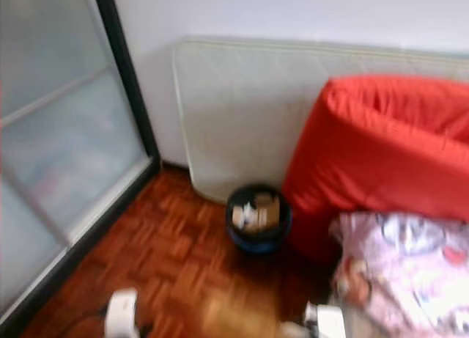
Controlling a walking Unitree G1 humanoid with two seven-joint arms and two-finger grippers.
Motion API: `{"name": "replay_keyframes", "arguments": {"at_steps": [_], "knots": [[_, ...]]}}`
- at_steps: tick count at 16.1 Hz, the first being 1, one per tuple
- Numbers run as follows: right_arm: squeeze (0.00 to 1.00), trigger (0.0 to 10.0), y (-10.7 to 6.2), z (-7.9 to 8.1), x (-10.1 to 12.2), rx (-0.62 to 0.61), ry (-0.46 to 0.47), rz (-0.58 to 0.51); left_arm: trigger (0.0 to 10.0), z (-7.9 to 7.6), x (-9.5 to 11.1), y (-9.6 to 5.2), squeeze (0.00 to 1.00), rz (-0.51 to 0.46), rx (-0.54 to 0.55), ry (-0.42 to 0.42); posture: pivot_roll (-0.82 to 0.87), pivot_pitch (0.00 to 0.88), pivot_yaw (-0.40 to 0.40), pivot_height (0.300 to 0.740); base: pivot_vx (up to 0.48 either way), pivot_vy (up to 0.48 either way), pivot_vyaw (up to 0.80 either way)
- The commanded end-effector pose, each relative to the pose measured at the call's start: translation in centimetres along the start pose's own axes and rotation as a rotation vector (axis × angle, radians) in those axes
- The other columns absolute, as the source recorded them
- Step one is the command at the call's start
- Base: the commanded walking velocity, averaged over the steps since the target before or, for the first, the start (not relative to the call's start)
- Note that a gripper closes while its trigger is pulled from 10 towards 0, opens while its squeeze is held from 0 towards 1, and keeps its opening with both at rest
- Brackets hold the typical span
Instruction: Clean up the room
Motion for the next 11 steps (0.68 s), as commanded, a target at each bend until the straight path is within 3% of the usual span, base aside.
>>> {"name": "replay_keyframes", "arguments": {"at_steps": [1, 4, 11], "knots": [[0.00, 10.0, 0.25, 1.84, 0.67, 0.045, 0.000, -0.016, 10.0, 1.31, -0.43, -0.16, 0.00, 0.016, 0.033, 0.017, 0.01, 0.000, 0.003, 0.740, 0.386, 0.000, 0.00], [0.00, 10.0, 0.24, 1.99, 0.54, 0.053, -0.011, -0.012, 10.0, 1.40, -0.51, -0.18, 0.00, 0.017, 0.033, 0.013, 0.01, 0.000, -0.001, 0.740, 0.387, 0.000, 0.00], [0.00, 10.0, 0.26, 2.26, 0.77, 0.072, -0.016, -0.020, 10.0, 1.52, -0.55, -0.21, 0.00, 0.013, 0.040, 0.000, 0.02, 0.000, -0.009, 0.740, 0.388, 0.000, 0.80]]}}
Point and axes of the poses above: a point about 5 cm out from each wrist's last joint towards the gripper, its own y axis pointing out of the wrist towards the gripper, its own x axis along the axis of the wrist's last joint, z = x × y, the point moved 2 cm from there along y, pointing out of the wrist towards the gripper, and after that the axes turned 10 degrees about y, right-handed, at the moved point
